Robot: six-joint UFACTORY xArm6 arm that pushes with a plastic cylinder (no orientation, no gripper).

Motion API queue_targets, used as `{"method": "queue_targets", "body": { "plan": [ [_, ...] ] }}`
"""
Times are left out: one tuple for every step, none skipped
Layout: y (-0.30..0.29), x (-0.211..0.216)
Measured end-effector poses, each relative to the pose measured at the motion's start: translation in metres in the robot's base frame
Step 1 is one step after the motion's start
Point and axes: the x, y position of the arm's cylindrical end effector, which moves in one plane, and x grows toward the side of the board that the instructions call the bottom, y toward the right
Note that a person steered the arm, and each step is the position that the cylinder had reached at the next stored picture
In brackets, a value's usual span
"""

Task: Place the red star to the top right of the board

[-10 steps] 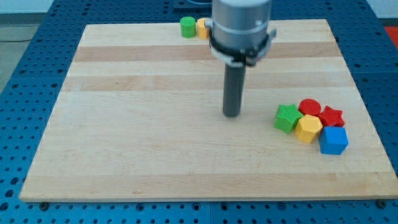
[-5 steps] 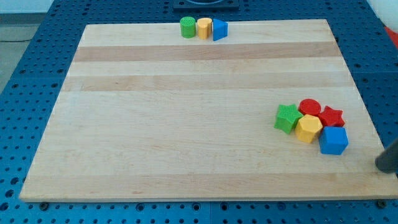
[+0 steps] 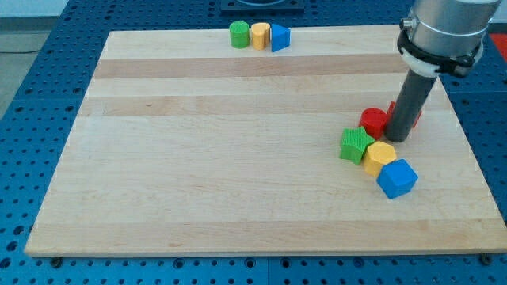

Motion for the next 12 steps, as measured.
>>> {"method": "queue_targets", "body": {
  "plan": [
    [0.014, 0.001],
    [0.03, 0.002],
    [0.032, -0.017],
    [0.025, -0.05],
    [0.015, -0.077],
    [0.002, -0.097],
    [-0.012, -0.108],
    [-0.021, -0.119],
    [-0.029, -0.131],
    [-0.037, -0.142],
    [-0.04, -0.151],
    [-0.024, -0.157]
  ]
}}
